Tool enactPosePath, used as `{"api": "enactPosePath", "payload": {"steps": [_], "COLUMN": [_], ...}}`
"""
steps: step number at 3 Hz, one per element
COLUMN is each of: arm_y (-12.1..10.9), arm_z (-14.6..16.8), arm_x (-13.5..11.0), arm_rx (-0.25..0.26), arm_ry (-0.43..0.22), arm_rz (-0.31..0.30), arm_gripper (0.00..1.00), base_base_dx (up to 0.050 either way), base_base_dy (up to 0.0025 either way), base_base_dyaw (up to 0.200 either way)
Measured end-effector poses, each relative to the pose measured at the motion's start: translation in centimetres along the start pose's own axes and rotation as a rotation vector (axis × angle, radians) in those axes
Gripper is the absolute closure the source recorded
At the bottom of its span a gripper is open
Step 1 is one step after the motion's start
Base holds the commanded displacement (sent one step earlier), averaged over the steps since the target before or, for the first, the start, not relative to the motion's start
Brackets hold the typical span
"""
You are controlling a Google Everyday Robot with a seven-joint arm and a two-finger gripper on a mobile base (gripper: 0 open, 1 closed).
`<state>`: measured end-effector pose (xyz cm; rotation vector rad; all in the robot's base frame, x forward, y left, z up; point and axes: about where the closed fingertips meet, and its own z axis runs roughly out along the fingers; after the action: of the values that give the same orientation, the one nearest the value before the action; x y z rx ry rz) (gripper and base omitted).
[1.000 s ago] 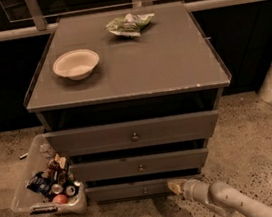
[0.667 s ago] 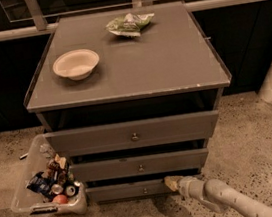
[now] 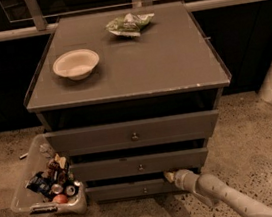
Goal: Open bottom drawer
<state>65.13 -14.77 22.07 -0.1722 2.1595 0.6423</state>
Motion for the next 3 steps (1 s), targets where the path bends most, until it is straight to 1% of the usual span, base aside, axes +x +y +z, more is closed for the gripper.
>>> {"api": "enactPosePath", "payload": {"steps": [1, 2, 3], "arm_y": [0.1, 0.2, 0.2], "arm_z": [-0.2, 0.6, 1.1], "arm_x": [0.2, 1.7, 2.7], "arm_rx": [0.000, 0.027, 0.046], "arm_ry": [0.000, 0.044, 0.073], "arm_rz": [0.000, 0.010, 0.017], "arm_gripper": [1.00, 1.00, 1.00], "base_base_dx": [0.000, 0.000, 0.000], "base_base_dy": [0.00000, 0.00000, 0.00000], "base_base_dyaw": [0.000, 0.000, 0.000]}}
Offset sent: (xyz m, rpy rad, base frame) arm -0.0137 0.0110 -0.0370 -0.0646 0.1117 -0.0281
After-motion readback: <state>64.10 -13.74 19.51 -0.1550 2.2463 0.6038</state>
